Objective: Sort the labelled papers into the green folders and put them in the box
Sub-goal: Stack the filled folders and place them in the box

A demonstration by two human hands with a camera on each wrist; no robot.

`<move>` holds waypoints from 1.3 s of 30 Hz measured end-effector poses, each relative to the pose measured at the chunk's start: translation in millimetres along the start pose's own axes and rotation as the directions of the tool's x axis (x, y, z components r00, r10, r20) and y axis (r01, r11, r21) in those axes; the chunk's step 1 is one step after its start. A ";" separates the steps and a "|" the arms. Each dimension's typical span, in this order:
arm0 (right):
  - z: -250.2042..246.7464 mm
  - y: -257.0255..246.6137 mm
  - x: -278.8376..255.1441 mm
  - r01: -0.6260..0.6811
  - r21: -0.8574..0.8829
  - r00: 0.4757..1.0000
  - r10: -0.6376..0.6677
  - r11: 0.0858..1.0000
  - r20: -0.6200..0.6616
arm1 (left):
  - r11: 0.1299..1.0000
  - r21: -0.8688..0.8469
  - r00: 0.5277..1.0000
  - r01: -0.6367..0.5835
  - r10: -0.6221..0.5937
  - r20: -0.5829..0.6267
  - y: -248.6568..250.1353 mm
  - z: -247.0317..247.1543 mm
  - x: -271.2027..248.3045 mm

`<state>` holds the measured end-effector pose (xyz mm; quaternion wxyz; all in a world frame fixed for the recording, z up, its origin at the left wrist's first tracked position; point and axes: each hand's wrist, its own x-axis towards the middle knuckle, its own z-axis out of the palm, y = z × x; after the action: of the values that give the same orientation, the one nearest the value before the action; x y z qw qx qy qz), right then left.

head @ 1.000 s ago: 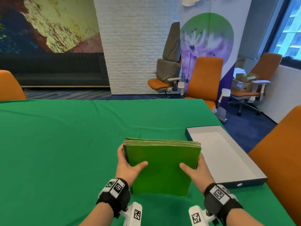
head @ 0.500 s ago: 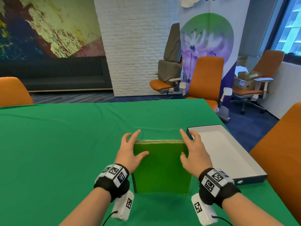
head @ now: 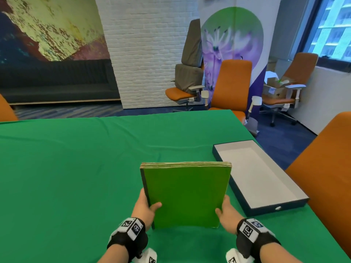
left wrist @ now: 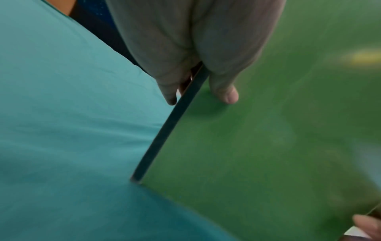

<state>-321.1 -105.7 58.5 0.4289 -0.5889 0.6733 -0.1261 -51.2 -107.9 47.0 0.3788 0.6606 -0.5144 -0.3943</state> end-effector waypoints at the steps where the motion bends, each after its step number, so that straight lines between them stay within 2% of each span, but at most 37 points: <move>1: 5.0 3.5 5.8 -0.059 -0.008 0.998 0.059 0.998 0.029 | 0.997 0.073 0.999 0.034 -0.037 0.037 -11.6 2.8 3.6; 3: 14.2 11.0 19.3 -0.144 -0.011 0.989 0.144 0.990 0.045 | 0.974 0.188 0.985 0.124 -0.144 0.097 -29.5 8.9 10.7; 5: 23.8 20.7 34.8 -0.160 -0.038 0.987 0.159 0.986 -0.019 | 0.944 0.271 0.969 0.191 -0.225 0.103 -39.3 11.9 17.3; 7: 30.4 28.5 46.9 -0.166 -0.047 0.980 0.159 0.985 -0.122 | 0.925 0.336 0.969 0.175 -0.222 0.108 -38.3 10.2 24.8; 10: 22.7 31.7 56.2 -0.190 -0.014 0.964 0.183 0.982 -0.193 | 0.912 0.403 0.975 0.077 -0.154 0.162 -16.6 4.6 40.1; 14: -30.8 18.7 57.9 -0.149 0.014 0.936 0.146 0.989 -0.320 | 0.912 0.407 0.978 -0.046 -0.042 0.206 45.4 9.8 68.0; 17: -92.5 9.3 53.5 -0.109 0.033 0.873 0.112 0.993 -0.474 | 0.932 0.344 0.971 -0.112 0.029 0.238 94.6 35.5 86.3; 20: -151.0 20.1 50.7 -0.081 0.045 0.826 0.093 0.996 -0.557 | 0.953 0.274 0.964 -0.130 0.058 0.259 132.6 74.1 92.2; 25: -218.0 78.5 64.5 -0.105 0.033 0.822 0.105 0.994 -0.560 | 0.982 0.186 0.975 -0.026 -0.016 0.223 160.4 152.6 89.0; 29: -247.9 133.5 87.2 -0.142 0.013 0.846 0.128 0.990 -0.517 | 0.972 0.206 0.958 0.112 -0.160 0.236 154.5 218.8 88.0; 34: -261.6 182.6 116.4 -0.211 -0.074 0.867 0.152 0.975 -0.475 | 0.919 0.354 0.938 0.172 -0.263 0.228 132.5 276.7 91.8; 39: -251.5 211.9 126.7 -0.230 -0.134 0.893 0.154 0.964 -0.422 | 0.864 0.476 0.933 0.165 -0.293 0.209 117.4 296.5 97.0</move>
<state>-641.0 -246.0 12.0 0.2344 -0.5164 0.8114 -0.1415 -350.4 -252.5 21.4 0.0904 0.7259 -0.5562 -0.3943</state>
